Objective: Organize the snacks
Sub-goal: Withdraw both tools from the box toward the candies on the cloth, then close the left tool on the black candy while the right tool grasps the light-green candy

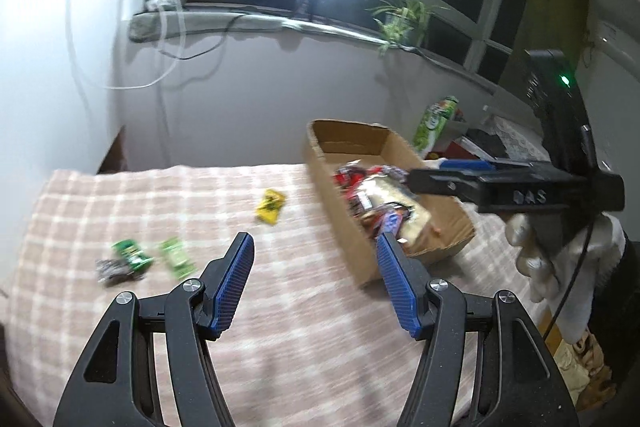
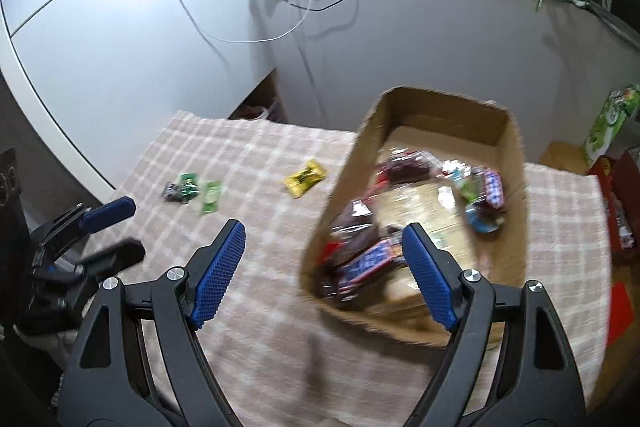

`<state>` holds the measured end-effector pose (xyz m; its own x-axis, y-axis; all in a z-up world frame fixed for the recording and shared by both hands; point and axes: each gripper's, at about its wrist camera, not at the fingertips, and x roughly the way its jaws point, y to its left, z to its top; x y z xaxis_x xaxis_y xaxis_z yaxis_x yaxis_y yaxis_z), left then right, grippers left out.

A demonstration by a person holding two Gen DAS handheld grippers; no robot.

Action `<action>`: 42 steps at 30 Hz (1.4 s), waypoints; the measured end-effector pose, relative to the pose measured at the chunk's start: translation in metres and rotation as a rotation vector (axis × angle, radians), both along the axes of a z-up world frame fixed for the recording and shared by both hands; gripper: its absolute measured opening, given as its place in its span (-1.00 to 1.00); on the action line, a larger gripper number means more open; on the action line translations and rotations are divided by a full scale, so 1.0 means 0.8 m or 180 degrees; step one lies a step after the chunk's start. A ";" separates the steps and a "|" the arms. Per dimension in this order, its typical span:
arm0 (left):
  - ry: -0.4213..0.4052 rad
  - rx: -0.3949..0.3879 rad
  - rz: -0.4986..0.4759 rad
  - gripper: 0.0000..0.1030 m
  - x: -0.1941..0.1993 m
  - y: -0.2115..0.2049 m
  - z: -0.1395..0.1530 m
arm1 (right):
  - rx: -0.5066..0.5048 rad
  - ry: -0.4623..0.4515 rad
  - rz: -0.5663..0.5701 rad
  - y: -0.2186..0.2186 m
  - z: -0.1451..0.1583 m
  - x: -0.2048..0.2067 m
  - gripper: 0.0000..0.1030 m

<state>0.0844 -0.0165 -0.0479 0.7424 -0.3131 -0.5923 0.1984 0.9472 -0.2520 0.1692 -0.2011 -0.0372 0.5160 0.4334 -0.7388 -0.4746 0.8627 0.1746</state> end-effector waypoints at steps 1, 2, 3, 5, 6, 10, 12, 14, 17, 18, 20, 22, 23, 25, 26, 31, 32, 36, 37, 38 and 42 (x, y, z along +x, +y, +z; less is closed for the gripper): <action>0.0005 -0.0005 0.0030 0.23 -0.003 0.007 -0.002 | 0.0044 0.0006 0.0021 0.007 -0.003 -0.004 0.61; 0.0014 -0.0016 0.0077 0.23 -0.006 0.018 -0.003 | 0.0081 0.0010 0.0036 0.012 -0.005 -0.006 0.61; 0.0025 -0.0032 0.0136 0.23 -0.010 0.030 -0.005 | 0.0140 0.0025 0.0056 0.018 -0.007 -0.009 0.61; 0.0035 -0.0060 0.0233 0.23 -0.015 0.051 -0.009 | 0.0222 0.0053 0.0095 0.030 -0.010 -0.014 0.61; 0.0047 -0.0075 0.0292 0.23 -0.018 0.064 -0.011 | 0.0237 0.0055 0.0128 0.037 -0.011 -0.015 0.61; 0.0098 -0.0093 0.0486 0.23 -0.023 0.108 -0.022 | 0.0214 0.0036 0.0265 0.065 -0.015 -0.020 0.61; 0.0067 -0.0035 0.0547 0.23 -0.025 0.126 -0.027 | 0.0139 0.0035 0.0312 0.084 -0.020 -0.018 0.61; 0.0037 0.0058 0.0558 0.23 -0.026 0.141 -0.031 | 0.0021 0.0027 0.0368 0.101 -0.026 -0.016 0.62; 0.0089 0.0189 0.0507 0.23 -0.021 0.154 -0.038 | -0.0143 -0.0004 0.0440 0.124 -0.035 -0.012 0.61; 0.0126 0.0264 0.0484 0.23 -0.017 0.158 -0.043 | -0.0165 0.0003 0.0468 0.130 -0.038 -0.010 0.61; 0.0182 0.0361 0.0415 0.22 -0.013 0.165 -0.051 | -0.0223 0.0051 0.0560 0.147 -0.046 -0.006 0.61; 0.0249 0.0461 0.0316 0.22 -0.005 0.166 -0.060 | -0.0279 0.0069 0.0637 0.160 -0.052 -0.003 0.49; 0.0289 0.0498 0.0280 0.22 0.000 0.168 -0.064 | -0.0319 0.0084 0.0680 0.168 -0.056 -0.002 0.43; 0.0386 0.0568 0.0191 0.08 0.013 0.170 -0.075 | -0.0340 0.0169 0.0776 0.183 -0.063 0.004 0.38; 0.0410 0.0589 0.0167 0.06 0.017 0.170 -0.079 | -0.0350 0.0191 0.0798 0.188 -0.066 0.006 0.38; 0.0515 0.0726 -0.0013 0.01 0.039 0.169 -0.097 | -0.0374 0.0380 0.0901 0.211 -0.086 0.020 0.10; 0.0520 0.0744 -0.0036 0.01 0.042 0.169 -0.098 | -0.0379 0.0421 0.0910 0.216 -0.090 0.024 0.10; 0.0533 0.0842 -0.0189 0.01 0.060 0.167 -0.101 | -0.0411 0.0480 0.0937 0.228 -0.101 0.032 -0.05; 0.0536 0.0868 -0.0216 0.01 0.064 0.166 -0.102 | -0.0422 0.0502 0.0948 0.231 -0.105 0.035 -0.10; 0.0537 0.0879 -0.0240 0.01 0.067 0.166 -0.103 | -0.0429 0.0516 0.0956 0.233 -0.107 0.037 -0.10; 0.0586 0.0963 -0.0399 0.01 0.079 0.162 -0.113 | -0.0485 0.0564 0.0987 0.243 -0.116 0.044 -0.13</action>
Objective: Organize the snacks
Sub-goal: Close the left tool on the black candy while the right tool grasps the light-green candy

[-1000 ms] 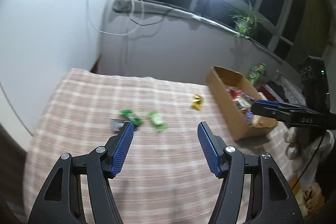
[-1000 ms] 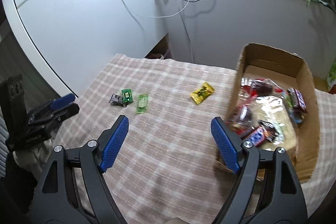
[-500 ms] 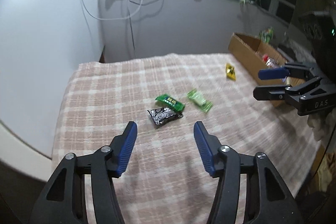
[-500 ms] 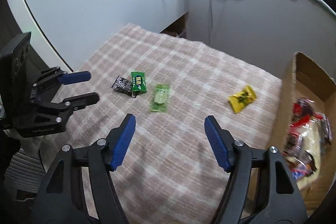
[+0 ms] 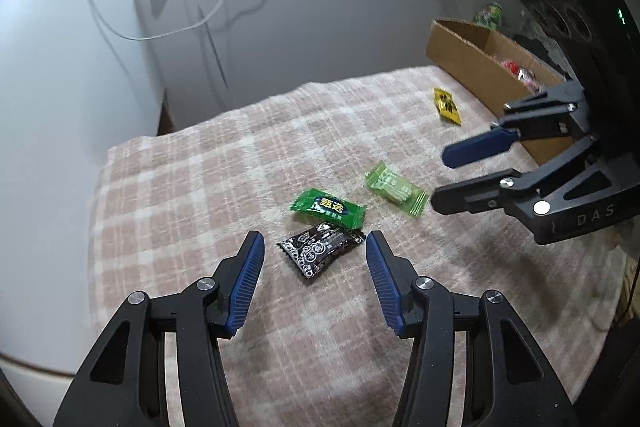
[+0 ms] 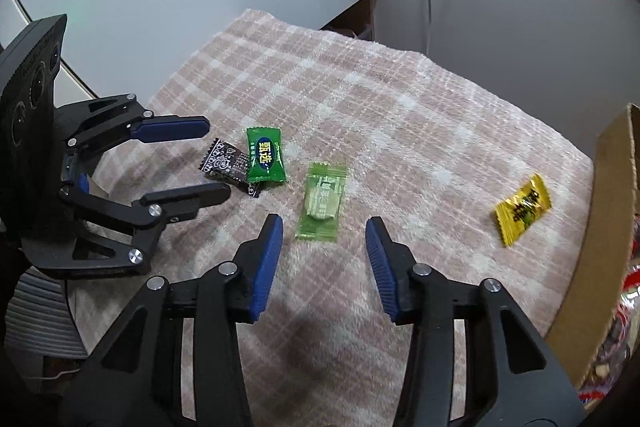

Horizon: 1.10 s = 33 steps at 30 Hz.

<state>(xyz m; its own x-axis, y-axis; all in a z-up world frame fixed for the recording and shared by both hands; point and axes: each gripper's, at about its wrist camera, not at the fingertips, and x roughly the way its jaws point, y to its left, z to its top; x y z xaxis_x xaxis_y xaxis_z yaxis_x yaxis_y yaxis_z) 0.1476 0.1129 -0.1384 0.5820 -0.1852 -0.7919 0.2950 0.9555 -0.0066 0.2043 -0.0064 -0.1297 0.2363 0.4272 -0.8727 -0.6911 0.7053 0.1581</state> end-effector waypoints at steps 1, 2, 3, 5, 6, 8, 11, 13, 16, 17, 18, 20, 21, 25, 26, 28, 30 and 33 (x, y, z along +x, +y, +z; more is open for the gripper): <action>0.0019 0.0022 -0.0023 0.01 0.002 -0.001 -0.003 | -0.0007 0.0005 0.0003 0.003 -0.001 0.001 -0.14; 0.0038 0.0033 -0.0046 0.01 0.005 -0.001 -0.006 | -0.0020 0.0012 0.0014 0.006 -0.003 0.003 -0.14; 0.0068 0.0024 -0.0061 0.01 0.008 -0.001 -0.009 | -0.0032 0.0014 0.0020 0.008 -0.005 0.004 -0.14; 0.0103 0.0014 -0.0063 0.01 0.012 0.001 -0.013 | -0.0063 0.0019 0.0044 0.015 -0.008 0.007 -0.15; 0.0126 -0.0002 -0.0075 0.01 0.014 0.001 -0.015 | -0.0081 0.0019 0.0050 0.018 -0.010 0.009 -0.15; 0.0158 -0.0004 -0.0109 0.01 0.015 -0.001 -0.017 | -0.0145 0.0001 0.0065 0.025 -0.015 0.013 -0.16; 0.0189 0.0048 -0.0175 -0.13 0.016 -0.007 -0.021 | -0.0169 -0.0025 0.0076 0.027 -0.016 0.016 -0.16; 0.0192 0.0037 -0.0199 -0.23 0.016 -0.009 -0.021 | -0.0205 -0.0047 0.0084 0.028 -0.018 0.019 -0.17; 0.0181 0.0034 -0.0188 -0.29 0.018 -0.012 -0.021 | -0.0273 -0.0100 0.0124 0.030 -0.021 0.018 -0.17; 0.0178 0.0043 -0.0205 -0.31 0.017 -0.014 -0.021 | -0.0307 -0.0122 0.0137 0.031 -0.022 0.018 -0.17; 0.0177 0.0065 -0.0236 -0.39 0.016 -0.017 -0.021 | -0.0331 -0.0129 0.0146 0.033 -0.025 0.019 -0.17; 0.0159 0.0126 -0.0258 -0.43 0.014 -0.021 -0.022 | -0.0380 -0.0149 0.0171 0.037 -0.027 0.021 -0.17; 0.0159 0.0132 -0.0258 -0.47 0.013 -0.022 -0.022 | -0.0404 -0.0163 0.0179 0.039 -0.027 0.021 -0.17; 0.0164 0.0118 -0.0213 -0.51 0.014 -0.021 -0.022 | -0.0537 -0.0260 0.0222 0.052 -0.029 0.018 -0.17; 0.0166 0.0118 -0.0201 -0.51 0.013 -0.022 -0.022 | -0.0573 -0.0287 0.0236 0.056 -0.029 0.016 -0.17; 0.0177 0.0104 -0.0184 -0.51 0.010 -0.018 -0.021 | -0.0649 -0.0354 0.0278 0.061 -0.031 0.012 -0.18; 0.0189 0.0092 -0.0143 -0.52 0.006 -0.014 -0.020 | -0.0725 -0.0416 0.0337 0.068 -0.032 0.010 -0.37; 0.0200 0.0052 -0.0078 -0.52 0.002 -0.007 -0.018 | -0.0738 -0.0359 0.0354 0.074 -0.033 0.011 -0.58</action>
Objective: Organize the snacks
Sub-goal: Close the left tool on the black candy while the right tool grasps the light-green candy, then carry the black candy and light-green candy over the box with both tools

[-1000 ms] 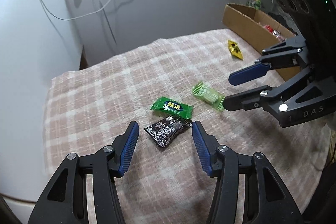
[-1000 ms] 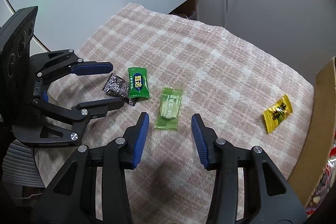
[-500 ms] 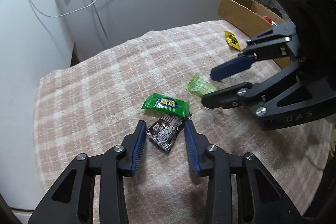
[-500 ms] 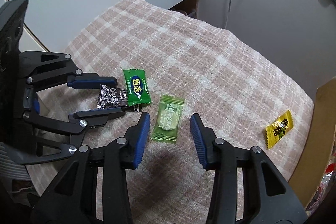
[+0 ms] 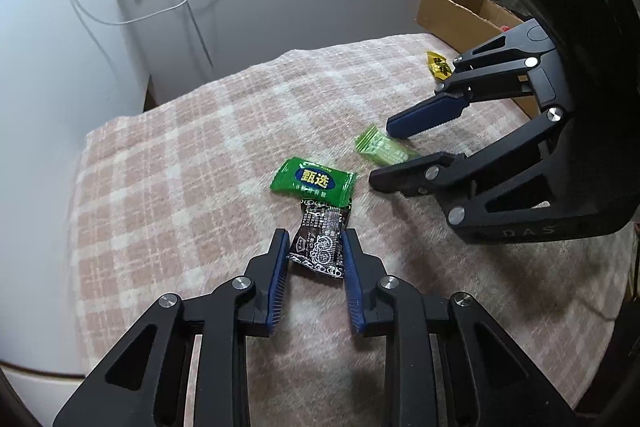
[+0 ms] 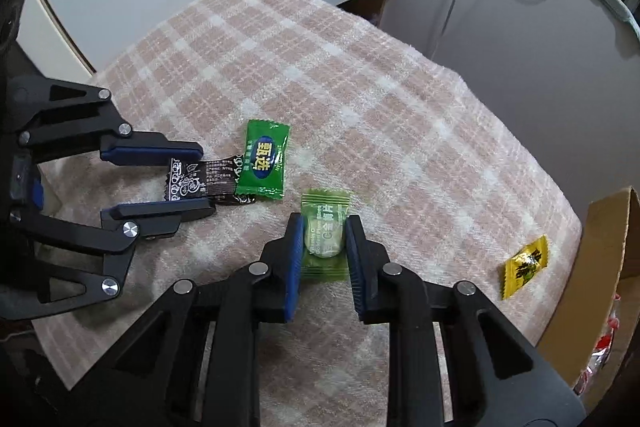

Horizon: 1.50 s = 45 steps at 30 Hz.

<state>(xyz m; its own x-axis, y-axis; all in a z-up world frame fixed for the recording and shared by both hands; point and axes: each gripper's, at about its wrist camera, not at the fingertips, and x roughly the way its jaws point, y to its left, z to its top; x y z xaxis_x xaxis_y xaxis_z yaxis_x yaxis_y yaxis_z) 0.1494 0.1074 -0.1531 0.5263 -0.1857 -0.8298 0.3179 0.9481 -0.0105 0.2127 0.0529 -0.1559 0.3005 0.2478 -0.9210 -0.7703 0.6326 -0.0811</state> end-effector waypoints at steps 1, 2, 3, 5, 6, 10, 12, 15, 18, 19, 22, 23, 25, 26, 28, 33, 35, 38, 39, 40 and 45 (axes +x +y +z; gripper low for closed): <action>0.0000 -0.0015 0.0019 -0.52 -0.002 0.002 0.001 | -0.0010 -0.0015 0.0004 0.001 0.000 -0.001 -0.58; 0.0003 -0.0033 0.0035 -0.52 -0.003 0.003 0.001 | 0.0007 -0.0008 -0.0008 0.001 0.000 -0.001 -0.58; 0.0004 -0.0048 0.0052 -0.52 -0.005 0.004 0.002 | 0.0029 0.0012 -0.0019 0.001 0.001 -0.001 -0.58; 0.0006 -0.0080 0.0075 -0.52 -0.008 0.006 0.003 | 0.0095 0.0054 -0.0054 -0.003 0.002 -0.002 -0.58; 0.0005 -0.0093 0.0087 -0.52 -0.010 0.006 0.004 | 0.0120 0.0057 -0.0063 -0.009 0.005 -0.008 -0.58; -0.0006 -0.0161 0.0133 -0.52 -0.021 0.005 0.005 | 0.0231 0.0060 -0.0098 -0.026 0.013 -0.019 -0.59; -0.0023 -0.0199 0.0161 -0.52 -0.028 0.005 0.006 | 0.0297 0.0060 -0.0126 -0.036 0.018 -0.023 -0.59; -0.0060 -0.0247 0.0177 -0.52 -0.038 0.003 0.013 | 0.0401 0.0029 -0.0168 -0.052 0.030 -0.030 -0.59; -0.0126 -0.0269 0.0199 -0.52 -0.045 -0.004 0.020 | 0.0529 -0.0003 -0.0229 -0.067 0.043 -0.032 -0.58; -0.0143 -0.0286 0.0203 -0.52 -0.047 -0.006 0.022 | 0.0565 -0.0013 -0.0243 -0.070 0.046 -0.033 -0.59; -0.0232 -0.0364 0.0217 -0.52 -0.051 -0.018 0.036 | 0.0656 -0.0086 -0.0287 -0.085 0.060 -0.041 -0.58; -0.0266 -0.0397 0.0219 -0.52 -0.053 -0.022 0.041 | 0.0685 -0.0120 -0.0300 -0.094 0.066 -0.045 -0.59; -0.0315 -0.0466 0.0203 -0.52 -0.056 -0.030 0.050 | 0.0742 -0.0184 -0.0333 -0.111 0.078 -0.050 -0.58; -0.0343 -0.0473 0.0195 -0.52 -0.055 -0.038 0.054 | 0.0763 -0.0207 -0.0347 -0.117 0.083 -0.052 -0.59; -0.0399 -0.0494 0.0165 -0.52 -0.056 -0.051 0.061 | 0.0809 -0.0261 -0.0381 -0.134 0.096 -0.059 -0.59; -0.0537 -0.0585 0.0118 -0.52 -0.059 -0.084 0.084 | 0.0901 -0.0383 -0.0483 -0.177 0.121 -0.066 -0.59; -0.0598 -0.0597 0.0092 -0.52 -0.058 -0.098 0.092 | 0.0931 -0.0431 -0.0536 -0.195 0.132 -0.068 -0.59; -0.0682 -0.0648 0.0035 -0.52 -0.056 -0.121 0.105 | 0.0967 -0.0484 -0.0623 -0.223 0.143 -0.068 -0.59; -0.0708 -0.0673 0.0012 -0.52 -0.054 -0.129 0.109 | 0.0975 -0.0503 -0.0656 -0.233 0.147 -0.067 -0.59; -0.0722 -0.0694 -0.0005 -0.52 -0.053 -0.136 0.112 | 0.0981 -0.0515 -0.0680 -0.240 0.149 -0.066 -0.58; -0.0779 -0.0755 -0.0138 -0.52 -0.046 -0.175 0.125 | 0.0998 -0.0577 -0.0854 -0.285 0.158 -0.054 -0.58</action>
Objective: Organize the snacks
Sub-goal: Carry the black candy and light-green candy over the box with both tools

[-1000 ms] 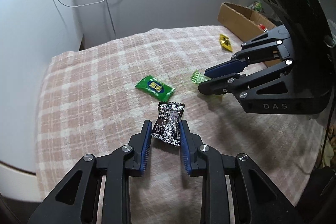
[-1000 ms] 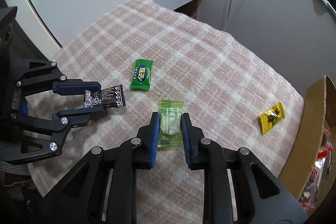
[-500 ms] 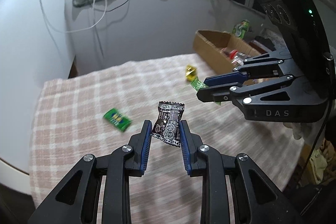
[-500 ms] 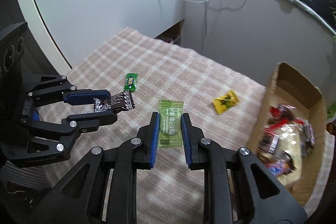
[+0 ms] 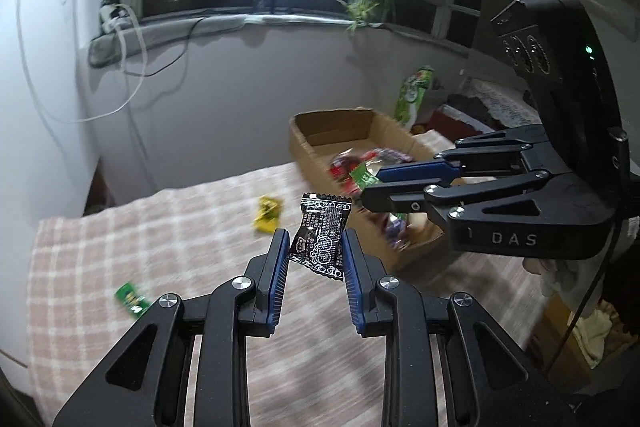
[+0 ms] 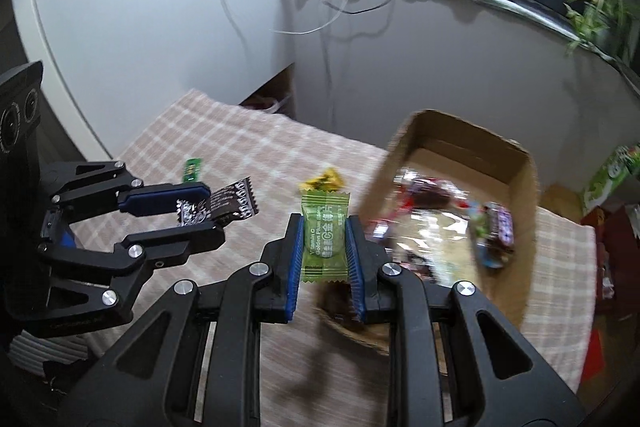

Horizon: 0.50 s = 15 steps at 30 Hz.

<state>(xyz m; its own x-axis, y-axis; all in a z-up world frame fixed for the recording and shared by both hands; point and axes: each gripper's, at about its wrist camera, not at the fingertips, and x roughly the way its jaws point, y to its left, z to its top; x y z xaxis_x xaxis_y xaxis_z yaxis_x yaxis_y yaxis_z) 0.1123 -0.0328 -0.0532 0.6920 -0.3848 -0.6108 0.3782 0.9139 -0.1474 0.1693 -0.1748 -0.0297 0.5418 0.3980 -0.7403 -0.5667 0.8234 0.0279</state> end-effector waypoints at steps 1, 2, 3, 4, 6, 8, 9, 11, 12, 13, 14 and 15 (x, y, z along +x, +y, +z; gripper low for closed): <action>-0.0006 -0.0005 -0.0017 -0.52 0.002 -0.006 0.001 | 0.0011 -0.0006 -0.0049 -0.012 0.001 0.004 -0.59; -0.0011 -0.0017 -0.0037 -0.52 0.004 -0.013 0.002 | 0.0017 -0.0011 -0.0085 -0.019 0.002 0.007 -0.59; -0.0012 -0.0035 -0.0061 -0.52 0.007 -0.020 0.003 | 0.0022 -0.0017 -0.0129 -0.029 0.003 0.012 -0.59; -0.0015 -0.0046 -0.0078 -0.52 0.009 -0.026 0.004 | 0.0021 -0.0024 -0.0157 -0.035 0.003 0.014 -0.59; -0.0021 -0.0062 -0.0120 -0.52 0.016 -0.040 0.006 | 0.0028 -0.0031 -0.0238 -0.052 0.004 0.022 -0.59; -0.0017 -0.0077 -0.0158 -0.52 0.023 -0.054 0.006 | 0.0042 -0.0027 -0.0313 -0.068 0.004 0.031 -0.58; -0.0010 -0.0083 -0.0169 -0.52 0.026 -0.060 0.006 | 0.0039 -0.0027 -0.0344 -0.074 0.004 0.035 -0.59; 0.0007 -0.0096 -0.0192 -0.52 0.032 -0.070 0.004 | 0.0055 -0.0005 -0.0420 -0.088 0.002 0.046 -0.59; 0.0018 -0.0105 -0.0201 -0.52 0.037 -0.076 0.003 | 0.0066 0.0013 -0.0447 -0.094 0.001 0.052 -0.59; 0.0025 -0.0111 -0.0208 -0.52 0.041 -0.081 0.002 | 0.0072 0.0021 -0.0466 -0.097 0.001 0.056 -0.59; 0.0030 -0.0112 -0.0213 -0.52 0.044 -0.086 0.002 | 0.0073 0.0032 -0.0502 -0.103 -0.001 0.064 -0.59; 0.0036 -0.0110 -0.0215 -0.52 0.048 -0.091 0.001 | 0.0075 0.0040 -0.0533 -0.108 -0.002 0.069 -0.59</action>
